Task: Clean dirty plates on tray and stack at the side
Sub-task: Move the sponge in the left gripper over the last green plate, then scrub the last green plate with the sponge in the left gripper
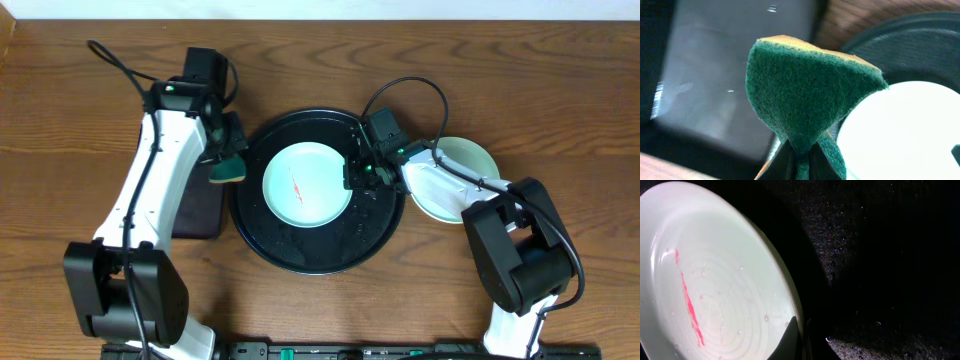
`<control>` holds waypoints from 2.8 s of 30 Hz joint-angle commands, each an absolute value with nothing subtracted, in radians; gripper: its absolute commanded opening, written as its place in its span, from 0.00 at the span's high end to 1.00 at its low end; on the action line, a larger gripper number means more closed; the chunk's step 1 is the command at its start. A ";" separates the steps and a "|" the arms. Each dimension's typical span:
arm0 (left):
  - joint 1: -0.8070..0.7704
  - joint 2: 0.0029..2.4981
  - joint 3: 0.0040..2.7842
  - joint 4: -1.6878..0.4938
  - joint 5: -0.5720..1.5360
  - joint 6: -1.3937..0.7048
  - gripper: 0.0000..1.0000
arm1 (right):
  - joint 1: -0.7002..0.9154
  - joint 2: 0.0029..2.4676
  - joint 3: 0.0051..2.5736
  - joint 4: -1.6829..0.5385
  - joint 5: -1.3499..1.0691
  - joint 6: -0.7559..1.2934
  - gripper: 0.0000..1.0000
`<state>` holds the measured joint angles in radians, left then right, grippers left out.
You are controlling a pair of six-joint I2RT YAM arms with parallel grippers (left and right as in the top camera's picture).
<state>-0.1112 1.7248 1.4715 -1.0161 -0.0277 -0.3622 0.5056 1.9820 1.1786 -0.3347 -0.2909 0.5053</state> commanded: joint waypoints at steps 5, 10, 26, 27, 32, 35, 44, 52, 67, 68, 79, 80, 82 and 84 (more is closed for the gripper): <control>-0.204 1.774 1.474 -0.970 0.028 -0.372 0.93 | 0.509 1.999 1.193 -0.359 -0.247 0.501 0.99; -0.282 1.842 1.473 -0.942 0.053 -0.407 0.92 | 0.508 1.999 1.193 -0.374 -0.239 0.509 0.99; -0.394 2.032 1.470 -0.891 0.060 -0.489 0.92 | 0.508 1.999 1.193 -0.379 -0.236 0.508 0.99; -0.394 2.033 1.470 -0.892 0.060 -0.508 0.92 | 0.508 1.999 1.193 -0.379 -0.236 0.508 0.99; -0.394 2.033 1.470 -0.876 0.026 -0.564 0.93 | 0.508 1.999 1.193 -0.378 -0.227 0.508 0.99; -0.394 2.033 1.470 -0.854 0.058 -0.554 0.93 | 0.506 1.999 1.193 -0.379 -0.221 0.508 0.99; -0.394 2.033 1.470 -0.809 0.410 -0.195 0.93 | 0.504 1.999 1.193 -0.378 -0.221 0.508 0.99; -0.391 2.033 1.470 -0.882 0.052 -0.525 0.92 | 0.505 1.999 1.193 -0.382 -0.221 0.508 0.99; -0.392 2.033 1.470 -0.841 0.178 -0.393 0.93 | 0.503 1.999 1.193 -0.384 -0.219 0.508 0.99; -0.392 2.033 1.470 -0.823 0.246 -0.326 0.93 | 0.503 1.999 1.193 -0.384 -0.216 0.508 0.99; -0.391 2.033 1.470 -0.809 0.393 -0.123 0.93 | 0.503 1.999 1.193 -0.385 -0.214 0.508 0.99; -0.391 2.033 1.470 -0.809 0.393 -0.124 0.93 | 0.503 1.999 1.193 -0.385 -0.214 0.508 0.99; -0.391 2.033 1.470 -0.808 0.390 -0.125 0.93 | 0.503 1.999 1.193 -0.385 -0.214 0.508 0.99; -0.391 2.033 1.470 -0.812 0.344 -0.161 0.93 | 0.503 1.999 1.193 -0.385 -0.214 0.508 0.99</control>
